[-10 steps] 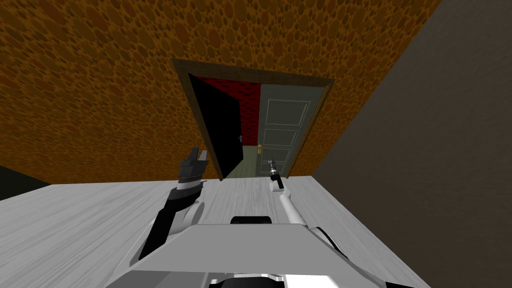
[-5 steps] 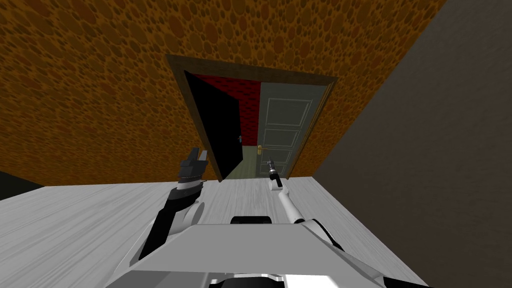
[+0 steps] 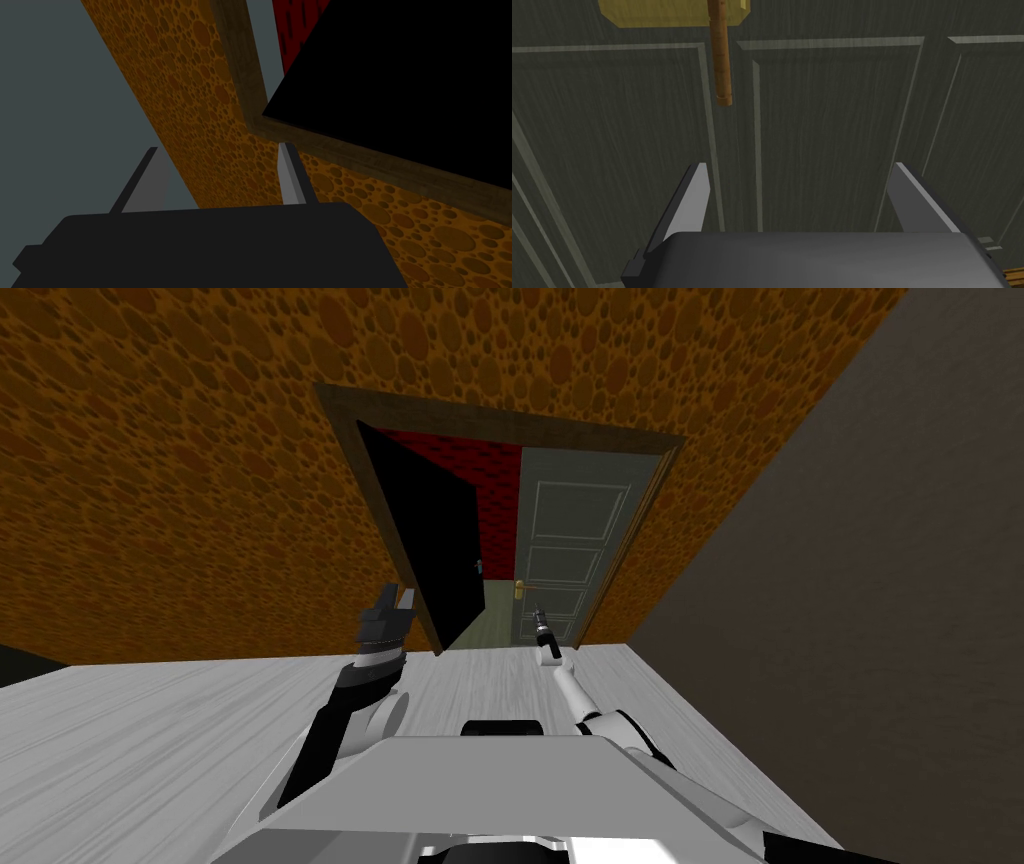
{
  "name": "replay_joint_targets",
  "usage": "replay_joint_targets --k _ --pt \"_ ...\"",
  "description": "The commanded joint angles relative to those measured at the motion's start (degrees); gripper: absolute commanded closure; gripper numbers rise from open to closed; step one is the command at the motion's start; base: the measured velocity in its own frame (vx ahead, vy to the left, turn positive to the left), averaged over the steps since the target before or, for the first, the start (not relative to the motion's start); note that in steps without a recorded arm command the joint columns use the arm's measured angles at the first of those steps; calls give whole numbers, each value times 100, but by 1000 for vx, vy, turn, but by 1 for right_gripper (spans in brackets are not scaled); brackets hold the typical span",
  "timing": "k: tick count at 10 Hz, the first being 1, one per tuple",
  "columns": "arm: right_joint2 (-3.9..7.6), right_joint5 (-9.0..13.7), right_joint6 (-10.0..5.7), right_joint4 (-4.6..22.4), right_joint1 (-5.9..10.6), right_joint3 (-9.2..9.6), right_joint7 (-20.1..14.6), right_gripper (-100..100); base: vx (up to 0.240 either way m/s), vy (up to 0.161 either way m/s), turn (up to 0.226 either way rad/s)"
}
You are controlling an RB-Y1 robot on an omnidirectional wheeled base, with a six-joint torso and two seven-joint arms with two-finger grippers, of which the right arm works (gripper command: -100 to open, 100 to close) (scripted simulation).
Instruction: Push the door open
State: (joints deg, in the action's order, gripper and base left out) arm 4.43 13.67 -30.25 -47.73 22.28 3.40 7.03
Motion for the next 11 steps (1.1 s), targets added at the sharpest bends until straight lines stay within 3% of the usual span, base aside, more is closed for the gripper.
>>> replay_joint_targets --k 1,11 --pt "1 58 19 238 137 8 0 -100 70 -11 -5" --pt "-77 367 67 1624 958 36 43 -100 94 -6 -4"
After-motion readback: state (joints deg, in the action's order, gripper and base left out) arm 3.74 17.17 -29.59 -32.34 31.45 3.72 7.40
